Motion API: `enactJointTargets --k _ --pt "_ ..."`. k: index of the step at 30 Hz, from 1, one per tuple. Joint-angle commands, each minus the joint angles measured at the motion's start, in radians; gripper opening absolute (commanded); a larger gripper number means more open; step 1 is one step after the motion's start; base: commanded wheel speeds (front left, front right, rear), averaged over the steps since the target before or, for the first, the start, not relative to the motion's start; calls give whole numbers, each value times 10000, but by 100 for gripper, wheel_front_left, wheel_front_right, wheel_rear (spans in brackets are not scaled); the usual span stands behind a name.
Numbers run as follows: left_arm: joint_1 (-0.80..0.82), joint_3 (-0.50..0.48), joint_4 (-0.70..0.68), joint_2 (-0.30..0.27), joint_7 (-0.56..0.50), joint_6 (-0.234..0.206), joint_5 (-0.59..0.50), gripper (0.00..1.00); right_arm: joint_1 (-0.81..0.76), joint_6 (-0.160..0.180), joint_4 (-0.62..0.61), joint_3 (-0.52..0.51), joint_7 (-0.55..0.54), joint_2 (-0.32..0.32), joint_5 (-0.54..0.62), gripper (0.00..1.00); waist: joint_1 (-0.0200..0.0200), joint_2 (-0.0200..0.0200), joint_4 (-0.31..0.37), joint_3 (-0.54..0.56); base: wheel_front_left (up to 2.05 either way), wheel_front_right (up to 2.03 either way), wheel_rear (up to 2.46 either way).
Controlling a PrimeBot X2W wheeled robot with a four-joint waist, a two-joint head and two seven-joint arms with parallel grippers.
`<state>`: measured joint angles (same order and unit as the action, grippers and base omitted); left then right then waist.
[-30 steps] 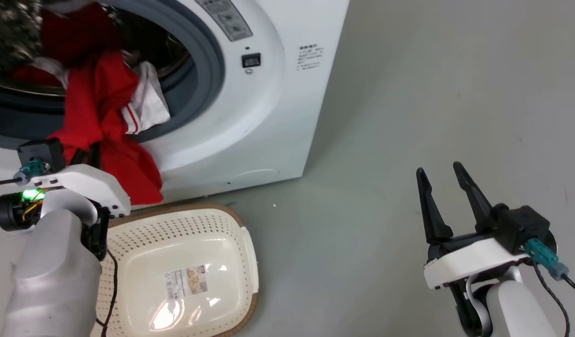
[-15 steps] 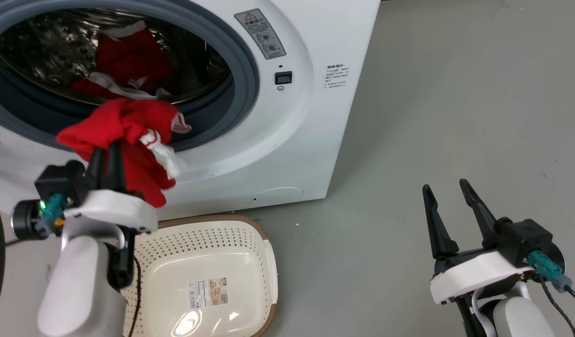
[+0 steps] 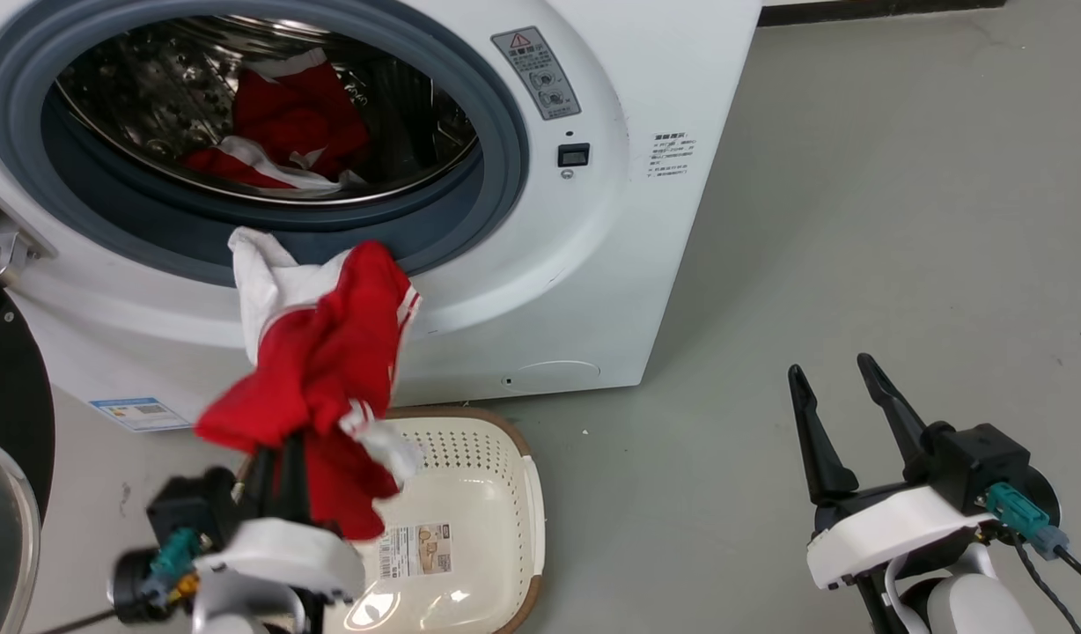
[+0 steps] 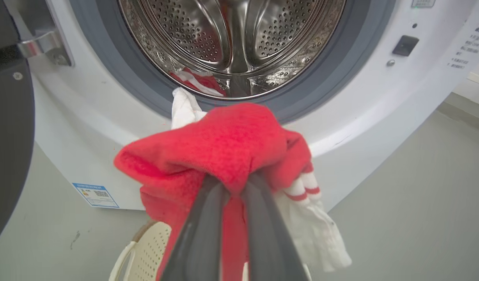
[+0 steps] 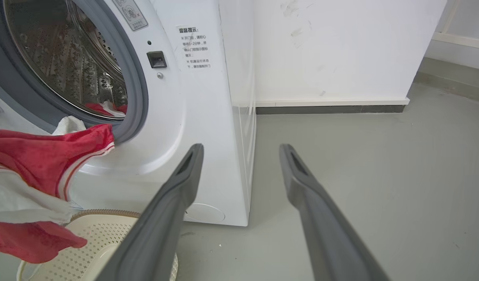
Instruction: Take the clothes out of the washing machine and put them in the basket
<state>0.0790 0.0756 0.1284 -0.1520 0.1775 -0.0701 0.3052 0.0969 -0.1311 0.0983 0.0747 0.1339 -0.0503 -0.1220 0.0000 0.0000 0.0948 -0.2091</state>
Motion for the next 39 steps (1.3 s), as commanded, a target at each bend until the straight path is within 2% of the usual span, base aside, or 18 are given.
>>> enactJointTargets --k 1,8,16,27,39 --pt "-277 92 133 150 -28 8 115 0 -63 7 -73 18 -4 2 13 100 0 0 -38 -42 0 0 0" --pt "-756 270 1381 515 107 100 570 0 112 7 -200 96 -69 2 96 100 0 0 -4 -472 0 0 0" --pt "118 165 3019 626 608 342 814 0 513 7 -387 119 -49 2 99 100 0 0 247 -1548 0 0 0" --pt "2836 -421 5761 113 882 572 705 0 1549 7 -438 376 351 2 -130 100 0 0 993 -3785 0 0 0" --pt "4709 -869 8887 -131 880 685 596 0 2312 7 109 757 890 3 -499 100 0 0 1591 -5058 0 0 0"
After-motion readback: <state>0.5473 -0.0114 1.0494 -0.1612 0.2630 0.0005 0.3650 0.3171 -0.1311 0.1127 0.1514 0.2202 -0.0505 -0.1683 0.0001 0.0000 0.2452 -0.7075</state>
